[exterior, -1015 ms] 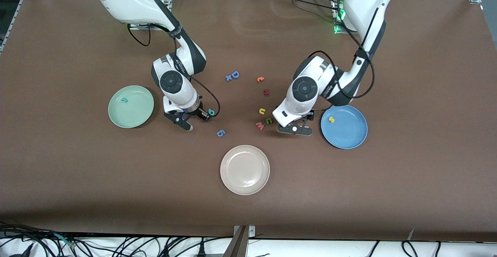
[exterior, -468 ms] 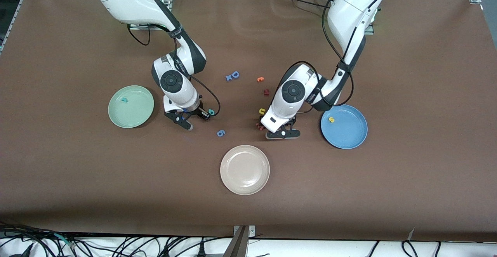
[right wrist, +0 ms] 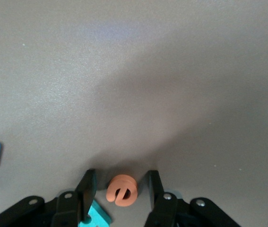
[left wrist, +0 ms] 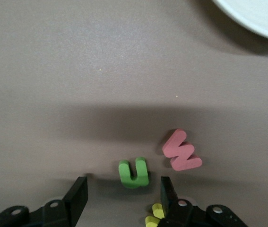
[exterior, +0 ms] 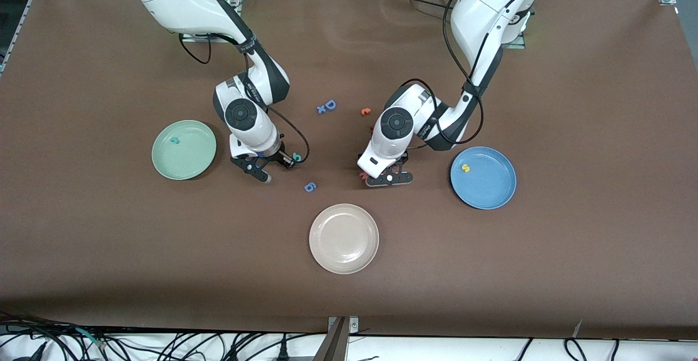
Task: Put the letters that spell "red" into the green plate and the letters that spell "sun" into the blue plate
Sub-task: 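Grasp the orange letter with the right gripper while the left gripper grasps green u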
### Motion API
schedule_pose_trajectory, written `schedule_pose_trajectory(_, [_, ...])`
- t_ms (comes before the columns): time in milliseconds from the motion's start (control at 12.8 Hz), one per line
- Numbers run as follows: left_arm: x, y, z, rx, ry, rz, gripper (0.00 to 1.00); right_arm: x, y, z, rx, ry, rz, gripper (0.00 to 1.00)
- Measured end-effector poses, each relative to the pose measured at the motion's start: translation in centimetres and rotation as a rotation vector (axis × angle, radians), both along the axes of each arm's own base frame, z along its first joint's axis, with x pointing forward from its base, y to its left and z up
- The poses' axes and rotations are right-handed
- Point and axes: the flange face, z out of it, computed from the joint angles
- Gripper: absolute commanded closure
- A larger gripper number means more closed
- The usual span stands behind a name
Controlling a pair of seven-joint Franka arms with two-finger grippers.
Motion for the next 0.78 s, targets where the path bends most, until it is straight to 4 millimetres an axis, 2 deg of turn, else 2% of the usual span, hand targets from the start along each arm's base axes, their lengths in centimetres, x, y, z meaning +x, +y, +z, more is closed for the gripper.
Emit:
schedule_pose_trajectory(312, [0.0,0.1,0.0,0.002,0.001,0.002,0.32,0.0,0.0,0.0,0.000,0.000,0.000,0.47])
schedule_pose_trajectory(390, [0.0,0.1,0.0,0.002,0.001,0.002,0.32,-0.1,0.1,0.0,0.000,0.000,0.002,0.50])
schedule_pose_trajectory(468, [0.1,0.1,0.0,0.003,0.001,0.002,0.32,-0.2,0.4,0.0,0.000,0.000,0.007,0.60])
schedule_pose_trajectory(624, [0.1,0.2,-0.1,0.004,0.001,0.004,0.32,-0.6,0.9,0.0,-0.001,0.002,0.018,0.68])
schedule_pose_trajectory(780, [0.1,0.2,-0.1,0.005,0.001,0.004,0.32,-0.7,1.2,0.1,0.002,-0.002,0.022,0.68])
